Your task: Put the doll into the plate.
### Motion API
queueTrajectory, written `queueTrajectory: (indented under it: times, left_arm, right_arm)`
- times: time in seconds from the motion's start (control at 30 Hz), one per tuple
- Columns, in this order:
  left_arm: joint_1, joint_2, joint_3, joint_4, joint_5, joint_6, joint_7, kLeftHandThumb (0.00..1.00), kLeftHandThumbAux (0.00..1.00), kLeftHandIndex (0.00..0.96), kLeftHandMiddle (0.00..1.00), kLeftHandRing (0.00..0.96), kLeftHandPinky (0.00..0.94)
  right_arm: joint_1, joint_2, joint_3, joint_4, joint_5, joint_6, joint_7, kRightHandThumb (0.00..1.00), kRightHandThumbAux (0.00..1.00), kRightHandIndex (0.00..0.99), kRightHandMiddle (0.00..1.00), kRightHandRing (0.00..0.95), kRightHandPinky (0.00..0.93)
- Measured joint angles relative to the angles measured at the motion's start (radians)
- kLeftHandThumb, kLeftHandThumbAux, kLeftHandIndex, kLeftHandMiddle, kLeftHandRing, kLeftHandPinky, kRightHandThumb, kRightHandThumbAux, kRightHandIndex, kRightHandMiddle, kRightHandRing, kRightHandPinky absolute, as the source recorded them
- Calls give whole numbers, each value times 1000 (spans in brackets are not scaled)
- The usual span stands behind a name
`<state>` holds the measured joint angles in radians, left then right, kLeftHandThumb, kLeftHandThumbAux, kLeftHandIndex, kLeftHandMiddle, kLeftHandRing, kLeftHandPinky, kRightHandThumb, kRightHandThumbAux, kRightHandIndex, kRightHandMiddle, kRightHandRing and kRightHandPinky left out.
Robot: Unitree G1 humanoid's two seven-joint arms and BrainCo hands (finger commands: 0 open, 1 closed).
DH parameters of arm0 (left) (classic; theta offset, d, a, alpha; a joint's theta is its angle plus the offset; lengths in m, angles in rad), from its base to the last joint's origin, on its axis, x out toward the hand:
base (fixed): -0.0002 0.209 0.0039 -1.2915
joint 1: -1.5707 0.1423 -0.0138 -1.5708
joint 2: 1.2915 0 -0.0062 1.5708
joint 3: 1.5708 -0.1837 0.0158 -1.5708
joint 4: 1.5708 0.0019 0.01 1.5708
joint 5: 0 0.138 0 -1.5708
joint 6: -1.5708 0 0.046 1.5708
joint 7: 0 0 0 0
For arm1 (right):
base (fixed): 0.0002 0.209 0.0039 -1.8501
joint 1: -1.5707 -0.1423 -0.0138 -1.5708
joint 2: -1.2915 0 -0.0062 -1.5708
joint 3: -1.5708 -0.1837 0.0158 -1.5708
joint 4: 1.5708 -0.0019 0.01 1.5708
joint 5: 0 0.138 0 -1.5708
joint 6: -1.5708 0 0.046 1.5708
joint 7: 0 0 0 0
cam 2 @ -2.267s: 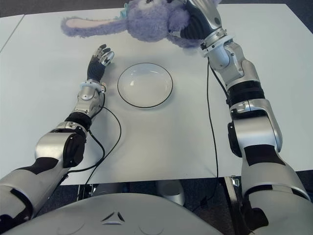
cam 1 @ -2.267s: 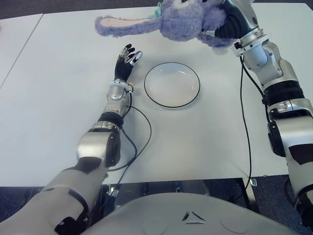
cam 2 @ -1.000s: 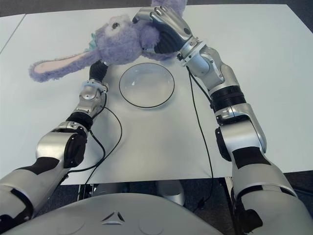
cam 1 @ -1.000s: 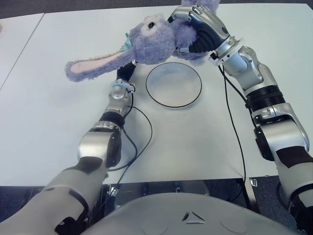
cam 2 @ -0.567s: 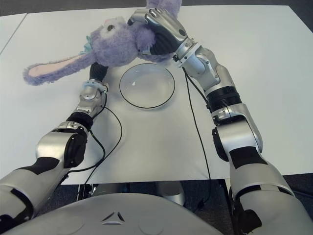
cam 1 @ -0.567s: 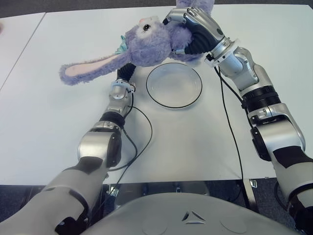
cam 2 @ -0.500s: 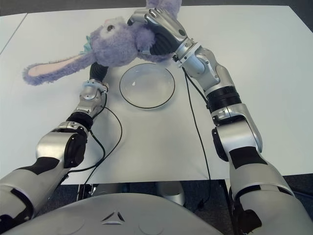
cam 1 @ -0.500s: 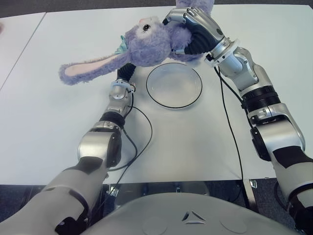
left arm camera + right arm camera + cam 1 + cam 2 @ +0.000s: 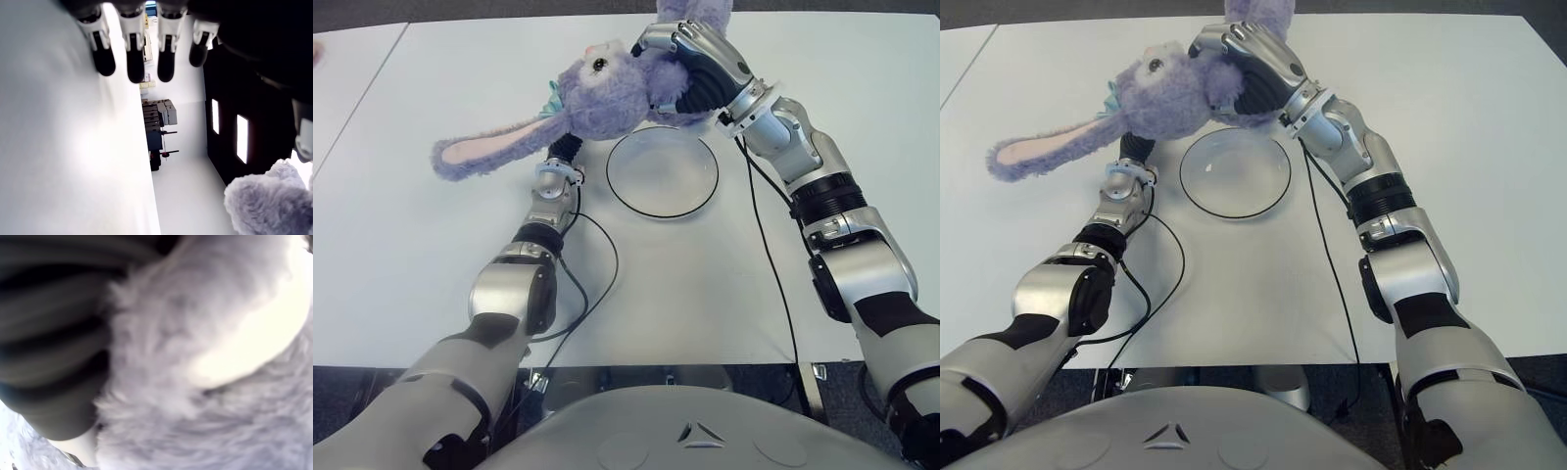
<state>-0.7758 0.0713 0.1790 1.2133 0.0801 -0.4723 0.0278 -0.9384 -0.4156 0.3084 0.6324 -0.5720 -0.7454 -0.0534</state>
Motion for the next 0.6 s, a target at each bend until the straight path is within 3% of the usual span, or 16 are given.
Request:
queueTrajectory:
  times: [0.6]
  left_arm:
    - [0,-1,1,0,0,0,0,0,474,124,171,164,157]
  right_arm:
    - [12,34,16,29,22,15,57,291,869,762,852,836,830]
